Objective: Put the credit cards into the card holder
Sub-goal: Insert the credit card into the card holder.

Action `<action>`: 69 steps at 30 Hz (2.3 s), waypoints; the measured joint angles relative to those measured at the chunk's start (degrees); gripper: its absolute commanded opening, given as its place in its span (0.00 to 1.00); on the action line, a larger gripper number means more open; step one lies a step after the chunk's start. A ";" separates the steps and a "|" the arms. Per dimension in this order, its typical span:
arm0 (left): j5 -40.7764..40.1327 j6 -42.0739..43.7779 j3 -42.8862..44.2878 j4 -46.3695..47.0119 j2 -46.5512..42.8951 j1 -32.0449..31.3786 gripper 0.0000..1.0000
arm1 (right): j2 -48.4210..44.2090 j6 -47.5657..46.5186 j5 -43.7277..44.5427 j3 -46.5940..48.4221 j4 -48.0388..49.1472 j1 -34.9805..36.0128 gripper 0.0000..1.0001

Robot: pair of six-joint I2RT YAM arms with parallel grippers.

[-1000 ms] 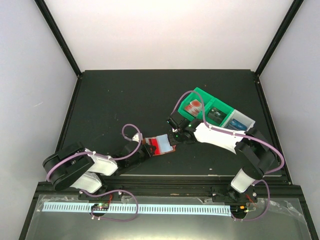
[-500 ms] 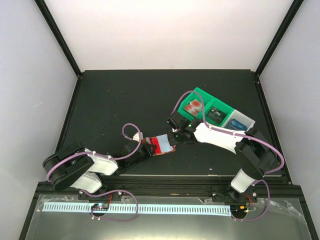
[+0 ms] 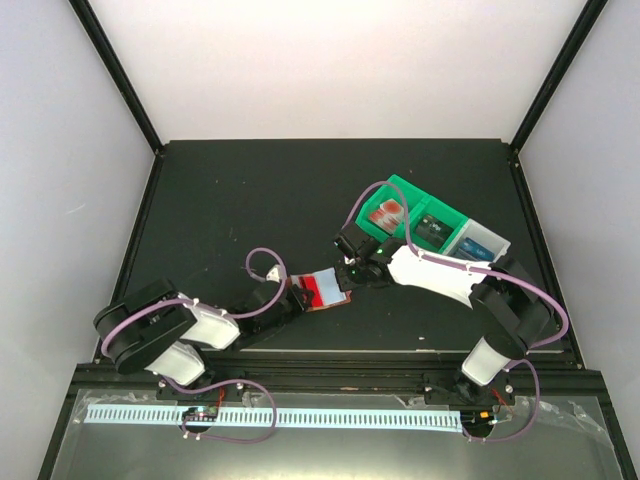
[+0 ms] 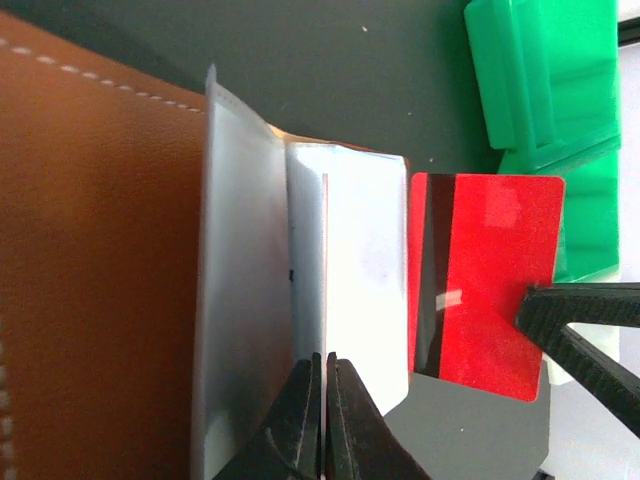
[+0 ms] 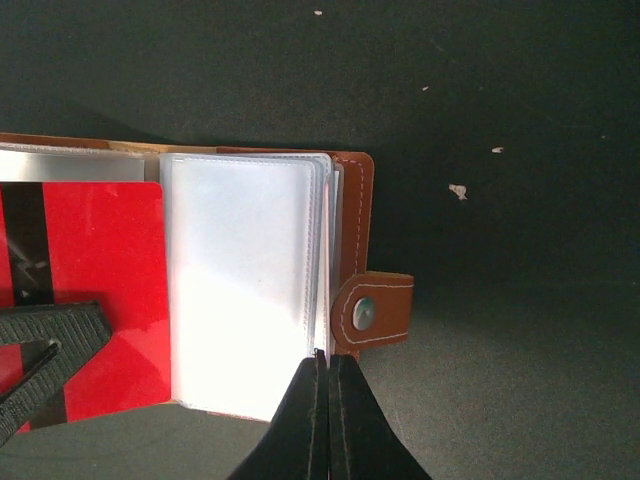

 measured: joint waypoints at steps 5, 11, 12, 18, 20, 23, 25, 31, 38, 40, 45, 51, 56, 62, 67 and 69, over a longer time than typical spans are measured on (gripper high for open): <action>-0.02 -0.02 0.26 1.92 1.03 -0.07 0.02 | 0.00 0.02 -0.07 -0.17 0.33 -0.04 0.01; 0.02 -0.04 0.50 3.43 2.49 -0.07 0.02 | 0.00 0.04 -0.24 -0.31 0.66 -0.04 0.01; 0.02 -0.09 0.57 3.45 2.69 -0.07 0.02 | 0.00 0.04 -0.24 -0.33 0.72 -0.04 0.01; 0.04 -0.55 0.81 3.82 3.30 -0.09 0.02 | 0.00 0.20 -0.31 -0.44 0.92 -0.04 0.01; 0.09 -0.52 1.07 4.02 3.65 -0.07 0.01 | -0.02 0.20 -0.31 -0.48 1.01 -0.04 0.01; 0.72 -0.59 1.60 4.98 4.98 -0.07 0.02 | -0.02 0.22 -0.33 -0.50 1.05 -0.04 0.01; 1.03 -0.90 1.62 6.25 5.99 -0.07 0.02 | -0.02 0.22 -0.33 -0.52 1.07 -0.04 0.01; 1.60 -1.77 1.99 8.90 8.24 -0.07 0.02 | -0.07 0.22 -0.33 -0.59 1.14 -0.07 0.01; 2.40 -1.68 2.97 8.02 8.92 -0.07 0.11 | -0.13 0.24 -0.35 -0.70 1.27 -0.07 0.01; 2.75 -1.33 3.19 6.58 8.48 -0.09 0.15 | -0.13 0.24 -0.35 -0.70 1.29 -0.07 0.01; 3.30 0.48 5.01 0.04 5.42 -0.09 0.34 | -0.15 0.42 -0.37 -0.81 1.46 -0.07 0.01; 4.61 4.04 8.46 -9.99 1.40 -0.07 0.65 | -0.26 0.39 -0.37 -0.85 1.44 -0.07 0.01; 4.90 6.47 10.80 -19.54 -2.54 -0.07 0.78 | -0.26 0.39 -0.44 -0.85 1.44 -0.07 0.01; 4.94 8.87 12.15 -27.36 -5.42 -0.07 0.80 | -0.26 0.39 -0.48 -0.85 1.46 -0.07 0.01; 4.24 10.27 13.55 -33.05 -6.86 -0.07 0.81 | -0.31 0.39 -0.50 -0.85 1.44 -0.07 0.01; 3.65 10.69 13.75 -34.47 -7.41 -0.07 0.80 | -0.35 0.39 -0.48 -0.90 1.44 -0.07 0.01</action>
